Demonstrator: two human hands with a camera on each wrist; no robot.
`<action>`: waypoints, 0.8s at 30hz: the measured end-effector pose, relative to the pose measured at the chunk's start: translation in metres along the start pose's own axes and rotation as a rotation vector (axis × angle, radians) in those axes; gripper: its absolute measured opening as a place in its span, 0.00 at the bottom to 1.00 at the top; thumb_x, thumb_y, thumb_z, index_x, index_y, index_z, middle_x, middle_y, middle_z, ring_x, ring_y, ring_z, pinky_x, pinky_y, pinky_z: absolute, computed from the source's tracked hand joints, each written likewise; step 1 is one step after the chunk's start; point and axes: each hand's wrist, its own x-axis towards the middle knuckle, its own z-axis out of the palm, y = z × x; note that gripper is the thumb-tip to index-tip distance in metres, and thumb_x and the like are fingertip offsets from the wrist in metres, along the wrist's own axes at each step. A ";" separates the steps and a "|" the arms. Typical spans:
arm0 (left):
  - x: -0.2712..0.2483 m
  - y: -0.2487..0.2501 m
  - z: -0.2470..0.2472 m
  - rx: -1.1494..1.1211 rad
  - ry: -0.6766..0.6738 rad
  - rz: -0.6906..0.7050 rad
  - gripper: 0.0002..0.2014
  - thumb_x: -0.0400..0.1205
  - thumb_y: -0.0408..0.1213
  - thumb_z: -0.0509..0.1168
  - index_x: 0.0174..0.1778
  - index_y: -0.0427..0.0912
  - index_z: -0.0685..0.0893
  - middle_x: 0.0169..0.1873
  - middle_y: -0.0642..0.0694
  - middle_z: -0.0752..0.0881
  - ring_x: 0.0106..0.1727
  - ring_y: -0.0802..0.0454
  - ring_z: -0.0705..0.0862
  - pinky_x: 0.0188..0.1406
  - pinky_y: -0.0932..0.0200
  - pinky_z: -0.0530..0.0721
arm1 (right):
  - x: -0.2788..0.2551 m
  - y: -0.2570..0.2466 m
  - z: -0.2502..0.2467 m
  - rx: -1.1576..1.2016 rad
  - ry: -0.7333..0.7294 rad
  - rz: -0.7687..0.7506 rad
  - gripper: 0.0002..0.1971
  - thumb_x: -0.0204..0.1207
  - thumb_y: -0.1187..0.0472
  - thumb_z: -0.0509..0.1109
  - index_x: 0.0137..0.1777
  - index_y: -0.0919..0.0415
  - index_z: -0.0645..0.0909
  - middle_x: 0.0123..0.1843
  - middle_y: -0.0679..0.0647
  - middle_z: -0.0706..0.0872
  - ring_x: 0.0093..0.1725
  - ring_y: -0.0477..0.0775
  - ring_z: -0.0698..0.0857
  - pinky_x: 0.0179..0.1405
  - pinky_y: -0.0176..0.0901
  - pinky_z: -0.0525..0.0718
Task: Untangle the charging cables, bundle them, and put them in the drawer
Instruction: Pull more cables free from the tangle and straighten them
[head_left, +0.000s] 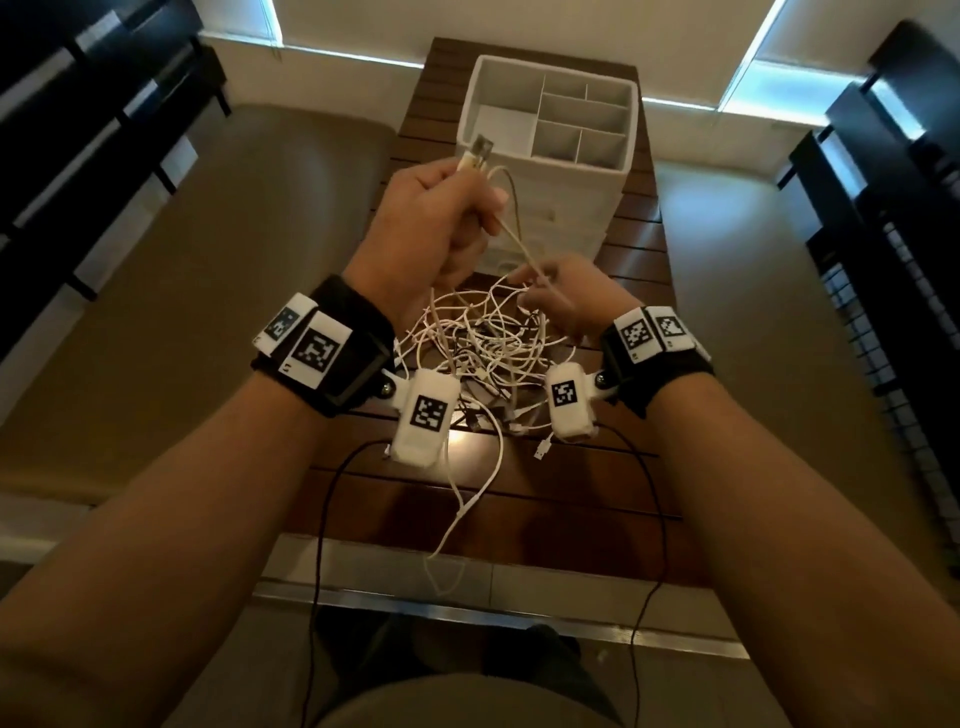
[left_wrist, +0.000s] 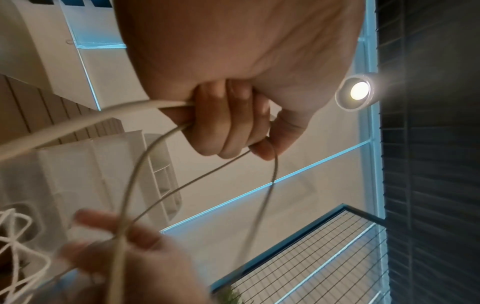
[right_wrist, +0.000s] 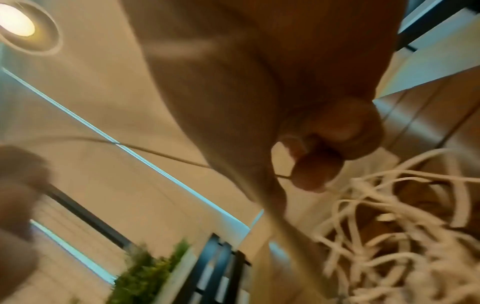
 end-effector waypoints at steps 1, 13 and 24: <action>0.000 0.005 -0.002 -0.014 -0.011 0.014 0.16 0.87 0.28 0.62 0.33 0.42 0.77 0.22 0.51 0.66 0.19 0.54 0.57 0.15 0.64 0.59 | 0.002 0.009 0.005 -0.052 0.003 0.023 0.10 0.87 0.58 0.70 0.64 0.56 0.87 0.49 0.59 0.91 0.31 0.51 0.89 0.26 0.45 0.88; -0.003 -0.019 0.006 0.120 0.132 -0.112 0.15 0.88 0.33 0.64 0.34 0.41 0.80 0.21 0.51 0.67 0.19 0.54 0.59 0.15 0.64 0.59 | -0.022 -0.005 -0.025 0.331 0.429 -0.173 0.13 0.91 0.55 0.64 0.55 0.60 0.87 0.44 0.64 0.92 0.33 0.59 0.90 0.26 0.42 0.88; -0.002 -0.029 -0.001 0.108 0.172 -0.155 0.17 0.91 0.39 0.63 0.34 0.41 0.83 0.20 0.52 0.66 0.18 0.54 0.58 0.15 0.64 0.58 | -0.080 -0.002 -0.012 0.162 0.118 -0.181 0.17 0.93 0.50 0.61 0.54 0.60 0.88 0.30 0.59 0.87 0.22 0.59 0.84 0.21 0.48 0.84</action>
